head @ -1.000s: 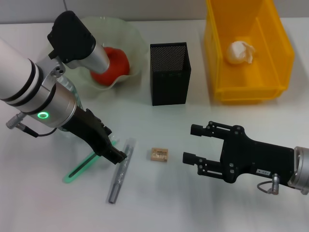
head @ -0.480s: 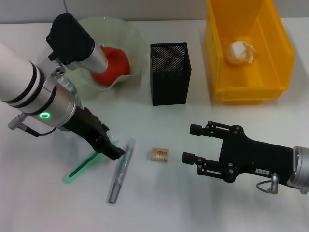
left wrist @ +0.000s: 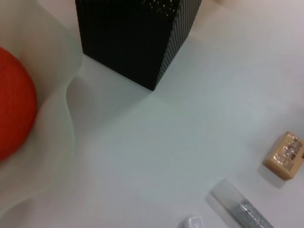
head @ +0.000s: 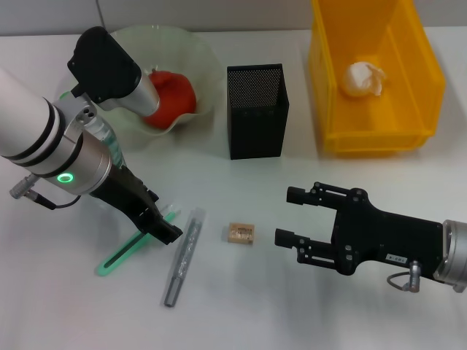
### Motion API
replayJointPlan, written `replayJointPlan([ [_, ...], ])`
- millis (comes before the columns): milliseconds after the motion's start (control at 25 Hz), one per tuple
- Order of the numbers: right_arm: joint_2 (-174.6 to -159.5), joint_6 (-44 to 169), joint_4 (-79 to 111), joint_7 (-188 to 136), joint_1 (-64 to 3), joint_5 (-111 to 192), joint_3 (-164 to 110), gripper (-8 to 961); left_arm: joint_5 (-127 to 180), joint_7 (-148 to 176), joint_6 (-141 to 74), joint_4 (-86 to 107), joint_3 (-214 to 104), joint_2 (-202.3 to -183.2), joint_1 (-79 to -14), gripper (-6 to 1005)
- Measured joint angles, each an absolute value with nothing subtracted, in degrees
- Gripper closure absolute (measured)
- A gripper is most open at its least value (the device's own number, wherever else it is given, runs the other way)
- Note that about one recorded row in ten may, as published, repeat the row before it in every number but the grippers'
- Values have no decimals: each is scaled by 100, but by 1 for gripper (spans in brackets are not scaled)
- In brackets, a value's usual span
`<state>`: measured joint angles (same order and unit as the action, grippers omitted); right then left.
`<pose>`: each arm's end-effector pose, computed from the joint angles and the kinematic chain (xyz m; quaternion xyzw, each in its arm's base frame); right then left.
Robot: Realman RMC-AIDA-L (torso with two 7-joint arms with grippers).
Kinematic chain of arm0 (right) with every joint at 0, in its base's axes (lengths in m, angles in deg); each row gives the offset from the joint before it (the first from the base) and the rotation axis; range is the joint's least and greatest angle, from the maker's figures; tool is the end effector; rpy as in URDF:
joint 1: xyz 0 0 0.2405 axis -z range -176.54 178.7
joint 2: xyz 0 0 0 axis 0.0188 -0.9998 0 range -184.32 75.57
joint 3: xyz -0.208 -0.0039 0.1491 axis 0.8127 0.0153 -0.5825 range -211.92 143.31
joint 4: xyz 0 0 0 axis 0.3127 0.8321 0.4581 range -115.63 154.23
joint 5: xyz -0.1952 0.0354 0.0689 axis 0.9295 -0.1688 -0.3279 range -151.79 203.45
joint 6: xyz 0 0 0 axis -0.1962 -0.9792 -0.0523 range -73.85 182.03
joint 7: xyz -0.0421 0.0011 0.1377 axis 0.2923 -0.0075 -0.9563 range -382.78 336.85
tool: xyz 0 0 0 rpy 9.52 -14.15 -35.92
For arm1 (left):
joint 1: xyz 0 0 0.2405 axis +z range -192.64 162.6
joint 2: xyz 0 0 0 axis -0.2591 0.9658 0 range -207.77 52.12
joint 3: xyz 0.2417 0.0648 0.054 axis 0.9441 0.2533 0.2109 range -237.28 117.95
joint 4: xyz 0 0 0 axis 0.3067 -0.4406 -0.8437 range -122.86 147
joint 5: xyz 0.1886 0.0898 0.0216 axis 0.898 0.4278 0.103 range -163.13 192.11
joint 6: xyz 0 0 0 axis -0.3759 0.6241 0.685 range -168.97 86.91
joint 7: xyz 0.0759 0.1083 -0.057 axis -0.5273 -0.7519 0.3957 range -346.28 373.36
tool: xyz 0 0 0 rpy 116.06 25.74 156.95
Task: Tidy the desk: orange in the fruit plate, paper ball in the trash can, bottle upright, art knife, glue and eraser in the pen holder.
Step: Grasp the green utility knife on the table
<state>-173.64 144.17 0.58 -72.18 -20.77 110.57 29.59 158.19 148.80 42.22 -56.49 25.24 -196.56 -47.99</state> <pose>0.2721 0.2542 -0.0614 -0.9208 0.1341 0.3461 0.1195 -0.2046 0.3424 -0.0348 -0.9415 -0.2584 0.1865 0.1093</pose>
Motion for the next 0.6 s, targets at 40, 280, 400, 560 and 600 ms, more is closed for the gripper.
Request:
replayJointPlan([
  [40,-17364,14417,58,-7218,-2080,11056,2959,270,15820,14880,4225,-5657,2525,-19656,-4796,195],
  [280,-17364,14417,58,-7218,-2080,11049,2959,270,15820,14880,4221,-5677,2529,-19656,-4801,195],
  [400,-17364,14416,58,-7218,-2081,11040,2959,270,15825,14881,4231,-5654,2531,-19656,-4820,195],
  [560,-17364,14388,58,-7218,-2083,11036,2959,270,15828,14876,4227,-5661,2532,-19656,-4823,224],
  [600,-17364,14388,58,-7218,-2083,11036,2959,270,15828,14876,4227,-5661,2532,-19656,-4823,253],
])
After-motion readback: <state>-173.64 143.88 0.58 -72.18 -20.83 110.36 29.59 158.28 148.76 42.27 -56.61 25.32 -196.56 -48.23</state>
